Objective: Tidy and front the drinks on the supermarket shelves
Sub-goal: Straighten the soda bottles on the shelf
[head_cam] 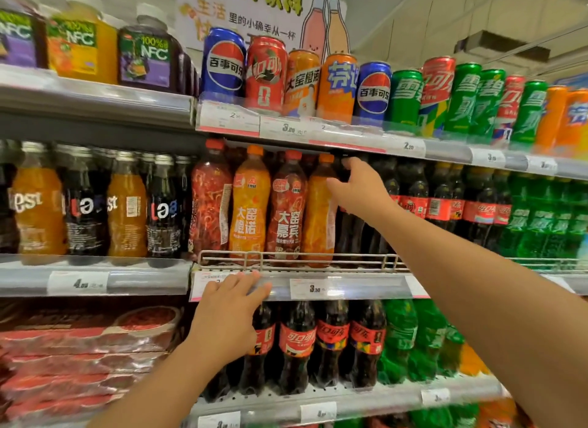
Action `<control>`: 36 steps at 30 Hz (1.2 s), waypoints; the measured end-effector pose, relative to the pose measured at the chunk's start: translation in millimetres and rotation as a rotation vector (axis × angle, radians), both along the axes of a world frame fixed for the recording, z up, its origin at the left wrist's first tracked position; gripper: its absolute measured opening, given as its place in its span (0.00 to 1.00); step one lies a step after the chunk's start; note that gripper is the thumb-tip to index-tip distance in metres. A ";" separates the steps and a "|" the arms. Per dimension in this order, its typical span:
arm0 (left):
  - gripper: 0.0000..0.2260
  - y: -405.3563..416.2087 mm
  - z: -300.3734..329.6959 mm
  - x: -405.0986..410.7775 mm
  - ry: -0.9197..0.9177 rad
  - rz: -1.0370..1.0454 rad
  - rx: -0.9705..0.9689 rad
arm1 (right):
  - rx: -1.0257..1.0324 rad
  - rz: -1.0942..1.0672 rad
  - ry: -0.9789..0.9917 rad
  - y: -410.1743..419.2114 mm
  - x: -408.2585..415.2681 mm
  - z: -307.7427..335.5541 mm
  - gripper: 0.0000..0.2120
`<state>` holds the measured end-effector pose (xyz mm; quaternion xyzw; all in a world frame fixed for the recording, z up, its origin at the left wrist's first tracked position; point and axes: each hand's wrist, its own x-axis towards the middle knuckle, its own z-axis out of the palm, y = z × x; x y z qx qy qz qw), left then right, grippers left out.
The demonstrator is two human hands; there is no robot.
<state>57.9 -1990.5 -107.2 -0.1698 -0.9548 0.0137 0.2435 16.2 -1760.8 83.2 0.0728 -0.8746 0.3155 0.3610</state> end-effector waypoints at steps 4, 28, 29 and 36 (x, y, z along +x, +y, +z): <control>0.35 -1.0 -4.5 -2.2 -0.008 -0.001 0.027 | -0.093 0.033 -0.176 -7.8 -16.6 12.7 0.24; 0.36 1.4 -8.9 1.6 -0.015 0.032 0.043 | -0.091 0.094 -0.080 7.1 -12.2 -1.6 0.33; 0.36 1.6 -8.6 1.9 -0.016 0.031 0.048 | -0.079 0.101 -0.066 7.6 -9.7 -2.3 0.34; 0.36 2.0 -6.9 4.0 -0.015 0.022 0.059 | -0.007 0.130 -0.077 7.1 5.6 -7.1 0.28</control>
